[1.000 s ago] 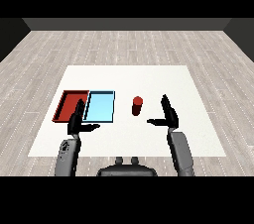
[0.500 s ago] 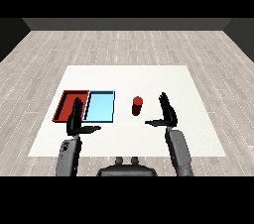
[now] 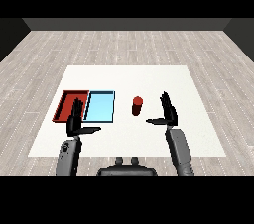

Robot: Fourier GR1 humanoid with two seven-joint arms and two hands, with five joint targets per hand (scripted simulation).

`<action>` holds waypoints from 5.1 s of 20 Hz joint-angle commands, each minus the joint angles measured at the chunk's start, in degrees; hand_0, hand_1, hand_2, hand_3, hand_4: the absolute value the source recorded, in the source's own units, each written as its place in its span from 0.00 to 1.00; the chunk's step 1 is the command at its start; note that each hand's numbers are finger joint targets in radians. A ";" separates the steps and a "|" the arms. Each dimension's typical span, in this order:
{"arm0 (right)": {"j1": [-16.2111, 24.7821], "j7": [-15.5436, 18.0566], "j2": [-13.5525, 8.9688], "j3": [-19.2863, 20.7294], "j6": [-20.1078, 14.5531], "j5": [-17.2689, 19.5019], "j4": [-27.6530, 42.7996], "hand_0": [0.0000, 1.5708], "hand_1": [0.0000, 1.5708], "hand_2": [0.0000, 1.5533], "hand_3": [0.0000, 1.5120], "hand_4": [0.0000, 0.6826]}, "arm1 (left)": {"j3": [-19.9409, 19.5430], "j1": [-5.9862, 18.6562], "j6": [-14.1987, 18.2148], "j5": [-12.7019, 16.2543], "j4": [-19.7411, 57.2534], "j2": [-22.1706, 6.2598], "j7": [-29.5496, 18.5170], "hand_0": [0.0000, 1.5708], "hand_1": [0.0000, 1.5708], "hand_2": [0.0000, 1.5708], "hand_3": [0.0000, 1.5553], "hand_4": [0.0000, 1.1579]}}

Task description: Pick the red can and put it in the red box

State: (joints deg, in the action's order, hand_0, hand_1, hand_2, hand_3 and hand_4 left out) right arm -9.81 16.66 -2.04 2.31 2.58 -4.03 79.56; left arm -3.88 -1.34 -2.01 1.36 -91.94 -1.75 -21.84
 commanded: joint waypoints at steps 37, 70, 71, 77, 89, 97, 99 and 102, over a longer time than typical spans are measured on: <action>-20.91 16.24 2.04 -7.33 -6.77 -17.43 -38.27 0.00 0.00 0.00 0.00 0.00 | 0.44 2.83 1.95 1.15 -0.44 0.56 2.05 0.00 0.00 0.00 0.00 0.00; -36.33 23.67 2.03 -11.17 -4.83 -27.58 -62.24 0.00 0.00 0.00 0.00 0.00 | 0.14 0.49 1.45 1.63 -1.33 0.22 0.97 0.00 0.00 0.00 0.00 0.00; -33.86 25.00 2.03 -8.48 -2.95 -24.10 -62.76 0.00 0.00 0.00 0.00 0.00 | -3.04 -1.00 -2.86 5.92 -2.57 -3.10 1.64 0.00 0.00 0.00 0.00 0.00; -35.47 22.83 2.03 -11.67 -5.31 -26.75 -60.32 0.00 0.00 0.00 0.00 0.00 | -1.81 1.65 -0.75 4.35 -1.04 -1.60 2.48 0.00 0.00 0.00 0.00 0.00; -37.00 21.24 2.04 -16.52 -13.16 -29.20 -61.32 0.95 0.95 0.94 0.95 0.97 | -1.95 -2.20 -1.63 4.52 -4.64 -2.21 1.37 0.00 0.00 0.00 0.00 0.00; -33.34 25.02 2.02 -15.06 -14.23 -23.64 -59.71 0.93 0.93 0.93 0.94 0.94 | -1.93 0.74 -1.45 2.55 1.34 -2.41 -1.78 0.00 0.00 0.00 0.00 0.00; -36.75 21.17 2.03 -18.78 -18.44 -26.32 -57.04 0.93 0.93 0.94 0.94 0.95 | 0.84 -0.04 0.74 1.75 -3.50 -0.06 2.31 0.00 0.00 0.00 0.00 0.00; -34.75 20.62 0.57 -16.09 -15.57 -23.44 -53.94 0.93 0.93 0.93 0.93 0.97 | -0.75 2.52 -1.66 3.35 1.73 -1.41 0.22 0.00 0.00 0.00 0.00 0.00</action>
State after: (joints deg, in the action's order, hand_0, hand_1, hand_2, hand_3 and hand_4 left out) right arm -46.09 37.24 -0.40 -14.94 -14.13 -29.18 22.75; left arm -4.24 -0.70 -2.42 3.84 -92.92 -2.71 -21.06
